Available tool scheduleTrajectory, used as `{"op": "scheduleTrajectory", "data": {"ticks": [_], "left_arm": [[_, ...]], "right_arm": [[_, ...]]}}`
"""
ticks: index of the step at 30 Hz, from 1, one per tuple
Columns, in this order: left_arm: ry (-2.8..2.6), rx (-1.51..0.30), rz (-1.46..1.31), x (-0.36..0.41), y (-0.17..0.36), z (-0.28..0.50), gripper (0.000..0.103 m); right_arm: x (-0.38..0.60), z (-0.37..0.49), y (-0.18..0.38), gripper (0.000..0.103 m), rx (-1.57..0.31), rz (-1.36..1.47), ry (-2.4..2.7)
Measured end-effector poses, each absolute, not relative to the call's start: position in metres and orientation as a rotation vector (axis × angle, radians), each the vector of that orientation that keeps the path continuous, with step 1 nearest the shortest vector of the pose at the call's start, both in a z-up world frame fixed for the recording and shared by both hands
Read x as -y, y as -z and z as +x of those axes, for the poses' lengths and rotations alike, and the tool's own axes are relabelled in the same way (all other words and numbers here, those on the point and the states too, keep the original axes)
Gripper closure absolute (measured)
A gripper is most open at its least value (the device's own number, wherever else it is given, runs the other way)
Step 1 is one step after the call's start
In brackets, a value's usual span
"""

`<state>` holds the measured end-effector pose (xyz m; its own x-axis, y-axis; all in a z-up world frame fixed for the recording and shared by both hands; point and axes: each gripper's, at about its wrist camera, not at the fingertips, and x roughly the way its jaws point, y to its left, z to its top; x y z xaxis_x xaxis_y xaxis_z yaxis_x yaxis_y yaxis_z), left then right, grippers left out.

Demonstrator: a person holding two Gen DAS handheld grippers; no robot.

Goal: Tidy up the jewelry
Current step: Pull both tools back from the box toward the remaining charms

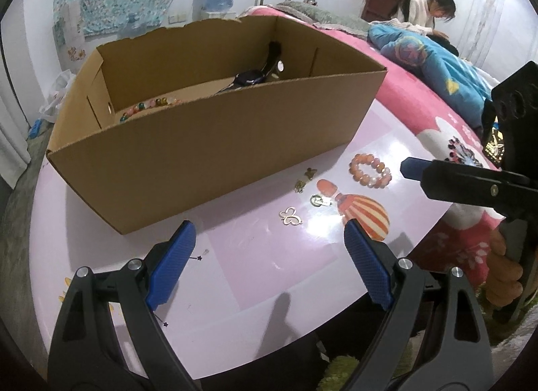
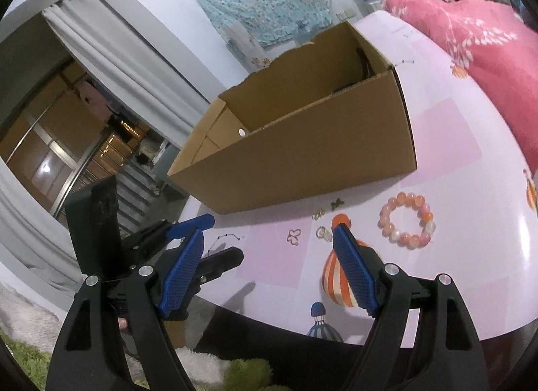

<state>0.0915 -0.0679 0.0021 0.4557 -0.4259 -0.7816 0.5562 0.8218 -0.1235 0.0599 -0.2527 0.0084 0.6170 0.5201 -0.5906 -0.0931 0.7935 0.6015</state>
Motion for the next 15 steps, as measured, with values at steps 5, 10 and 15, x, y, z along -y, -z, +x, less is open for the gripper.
{"op": "scheduleTrajectory", "data": {"ticks": [5, 10, 15], "left_arm": [[0.589, -0.932, 0.167, 0.066, 0.004, 0.096, 0.017], [0.549, -0.964, 0.198, 0.067, 0.016, 0.101, 0.017], [0.531, -0.985, 0.203, 0.064, 0.023, 0.104, 0.017]], "right_arm": [[0.250, 0.061, -0.002, 0.026, -0.867, 0.579, -0.374], [0.249, 0.065, 0.007, 0.026, -0.896, 0.587, -0.365], [0.245, 0.072, 0.019, 0.026, -0.931, 0.603, -0.355]]}}
